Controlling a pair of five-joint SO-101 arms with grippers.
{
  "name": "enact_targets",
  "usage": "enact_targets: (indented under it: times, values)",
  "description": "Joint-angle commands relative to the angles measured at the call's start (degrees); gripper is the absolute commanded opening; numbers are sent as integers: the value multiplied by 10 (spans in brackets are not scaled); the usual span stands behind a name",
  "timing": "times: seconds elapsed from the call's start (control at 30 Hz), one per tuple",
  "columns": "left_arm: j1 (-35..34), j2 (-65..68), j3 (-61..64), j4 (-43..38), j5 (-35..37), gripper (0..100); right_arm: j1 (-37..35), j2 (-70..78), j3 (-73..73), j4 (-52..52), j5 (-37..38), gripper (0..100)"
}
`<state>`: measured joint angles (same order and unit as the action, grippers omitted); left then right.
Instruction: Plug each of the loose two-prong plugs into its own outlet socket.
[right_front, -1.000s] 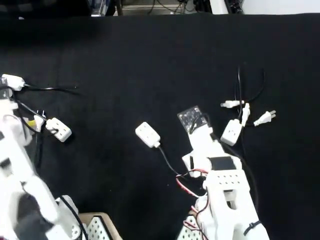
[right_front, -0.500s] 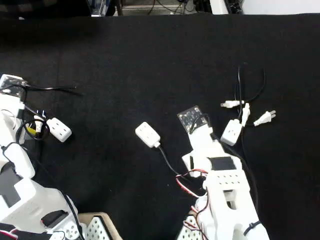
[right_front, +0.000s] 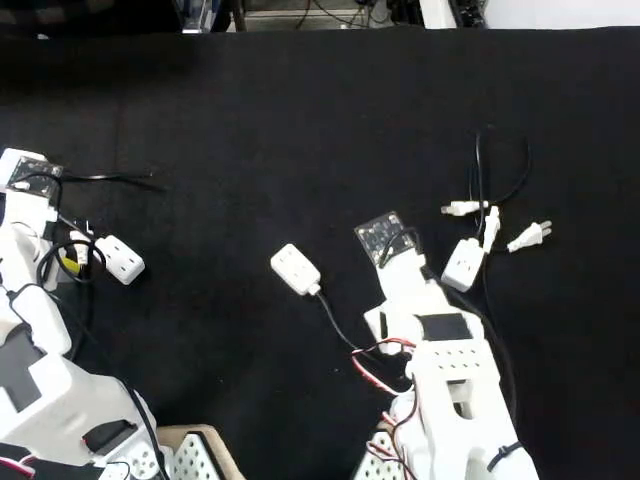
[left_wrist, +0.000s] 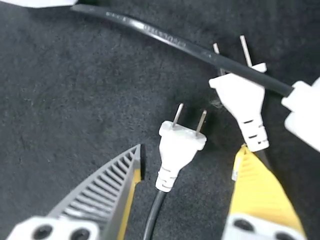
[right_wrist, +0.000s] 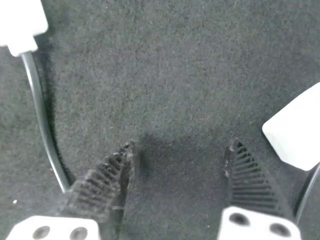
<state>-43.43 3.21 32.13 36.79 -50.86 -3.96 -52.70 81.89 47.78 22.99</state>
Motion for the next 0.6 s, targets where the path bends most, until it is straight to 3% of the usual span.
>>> enact_targets:
  times: [0.0, 0.3, 0.5, 0.57]
  values:
    - [14, 0, -2, -6, 5, 296, -9, -7, -1, -7, -5, 276]
    - [14, 57, -8, -7, 4, 289, -9, -7, -1, -7, -5, 276]
    - [26, 56, -9, -8, 3, 59, -9, -7, -1, -7, -5, 276]
    - [29, 54, -9, -8, 3, 30, -9, -7, -1, -7, -5, 276]
